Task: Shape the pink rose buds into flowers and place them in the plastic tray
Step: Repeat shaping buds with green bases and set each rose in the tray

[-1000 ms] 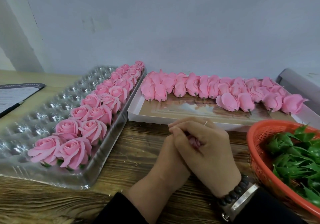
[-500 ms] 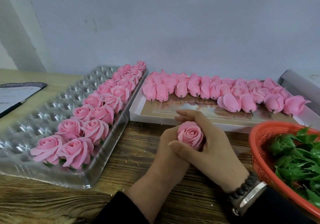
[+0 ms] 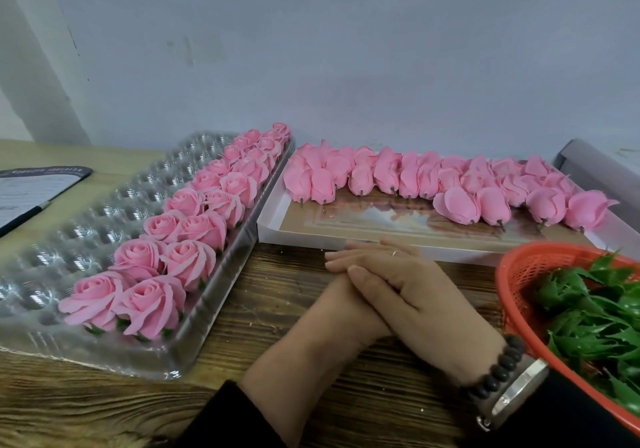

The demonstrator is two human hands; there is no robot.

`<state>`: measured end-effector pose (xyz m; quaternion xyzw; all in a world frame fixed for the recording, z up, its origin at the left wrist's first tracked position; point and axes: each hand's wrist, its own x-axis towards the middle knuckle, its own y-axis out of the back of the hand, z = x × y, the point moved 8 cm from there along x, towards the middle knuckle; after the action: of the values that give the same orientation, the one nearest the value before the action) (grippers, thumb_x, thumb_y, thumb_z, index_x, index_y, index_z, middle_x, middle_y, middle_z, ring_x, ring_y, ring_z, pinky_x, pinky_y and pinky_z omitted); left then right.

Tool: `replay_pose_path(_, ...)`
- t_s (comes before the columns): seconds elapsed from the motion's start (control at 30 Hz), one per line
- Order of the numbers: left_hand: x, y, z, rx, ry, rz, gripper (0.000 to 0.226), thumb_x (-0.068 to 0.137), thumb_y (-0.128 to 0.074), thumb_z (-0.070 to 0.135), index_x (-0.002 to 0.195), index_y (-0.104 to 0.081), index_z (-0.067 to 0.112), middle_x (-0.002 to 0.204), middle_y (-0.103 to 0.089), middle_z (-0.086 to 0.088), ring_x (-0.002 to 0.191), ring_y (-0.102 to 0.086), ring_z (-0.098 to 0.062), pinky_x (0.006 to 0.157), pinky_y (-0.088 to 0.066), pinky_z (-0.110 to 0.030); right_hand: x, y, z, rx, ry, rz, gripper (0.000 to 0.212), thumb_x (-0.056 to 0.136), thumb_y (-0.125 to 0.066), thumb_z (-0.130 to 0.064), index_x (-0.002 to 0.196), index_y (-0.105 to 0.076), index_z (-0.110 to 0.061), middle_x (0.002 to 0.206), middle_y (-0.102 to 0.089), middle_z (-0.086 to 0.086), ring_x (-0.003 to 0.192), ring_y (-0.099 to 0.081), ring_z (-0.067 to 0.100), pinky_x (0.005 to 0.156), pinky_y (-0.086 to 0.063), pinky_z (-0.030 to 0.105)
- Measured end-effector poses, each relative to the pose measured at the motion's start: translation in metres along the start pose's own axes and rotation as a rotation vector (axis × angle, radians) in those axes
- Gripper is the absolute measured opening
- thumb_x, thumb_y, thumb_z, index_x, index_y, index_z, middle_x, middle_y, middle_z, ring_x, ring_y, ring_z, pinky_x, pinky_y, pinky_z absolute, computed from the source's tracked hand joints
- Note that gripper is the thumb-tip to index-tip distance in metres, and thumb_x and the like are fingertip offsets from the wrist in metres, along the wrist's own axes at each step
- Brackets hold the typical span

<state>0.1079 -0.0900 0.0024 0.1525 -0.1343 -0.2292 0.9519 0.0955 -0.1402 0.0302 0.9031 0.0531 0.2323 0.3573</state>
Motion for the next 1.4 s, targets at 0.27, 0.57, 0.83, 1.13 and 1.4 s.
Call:
replay_pose_path(0.27, -0.002, -0.004, 0.004, -0.157, 0.077, -0.105, 0.022, 0.080, -0.063, 0.003, 0.066, -0.056, 0.018, 0.039, -0.054, 0.006, 0.031, -0.045, -0.003, 0.038, -0.036, -0.012, -0.011, 0.008, 0.023, 0.631, -0.197, 0.180, 0.048, 0.079, -0.039, -0.058, 0.103, -0.069, -0.029, 0.099, -0.072, -0.007, 0.081, -0.071, 0.022, 0.059, -0.054, 0.033)
replay_pose_path(0.57, -0.003, 0.002, 0.011, -0.057, -0.083, 0.066, 0.025, 0.092, -0.040, -0.008, 0.086, -0.061, 0.005, 0.074, -0.066, -0.002, 0.067, -0.063, -0.002, 0.062, -0.050, -0.013, -0.012, 0.011, -0.005, 0.000, -0.075, 0.350, 0.044, 0.087, -0.033, -0.048, 0.092, -0.071, -0.025, 0.081, -0.068, -0.011, 0.086, -0.062, 0.011, 0.082, -0.048, 0.033)
replay_pose_path(0.83, -0.007, -0.009, 0.002, -0.228, 0.163, -0.190, 0.035, 0.071, -0.062, -0.013, 0.061, -0.064, 0.020, 0.066, -0.063, 0.002, 0.071, -0.060, -0.015, 0.069, -0.051, -0.030, -0.003, 0.001, -0.001, 0.052, -0.018, -0.020, 0.033, 0.089, -0.044, -0.034, 0.107, -0.070, -0.028, 0.109, -0.066, -0.022, 0.107, -0.055, -0.010, 0.096, -0.038, 0.011)
replay_pose_path(1.13, -0.002, -0.003, 0.008, -0.148, 0.025, -0.110, 0.032, 0.077, -0.063, -0.006, 0.055, -0.061, 0.017, 0.043, -0.053, 0.006, 0.044, -0.049, -0.003, 0.049, -0.039, -0.012, -0.012, 0.023, 0.021, 0.578, -0.139, 0.333, 0.041, 0.085, -0.042, -0.049, 0.095, -0.072, -0.024, 0.099, -0.072, -0.002, 0.090, -0.069, 0.014, 0.073, -0.057, 0.032)
replay_pose_path(1.4, 0.001, -0.001, 0.011, -0.056, -0.111, 0.023, 0.028, 0.082, -0.060, -0.005, 0.079, -0.061, 0.022, 0.071, -0.067, 0.010, 0.071, -0.063, 0.005, 0.061, -0.047, -0.009, -0.012, 0.018, 0.000, 0.190, -0.053, 0.402, 0.038, 0.087, -0.037, -0.047, 0.088, -0.071, -0.030, 0.090, -0.071, -0.012, 0.089, -0.064, 0.005, 0.081, -0.049, 0.024)
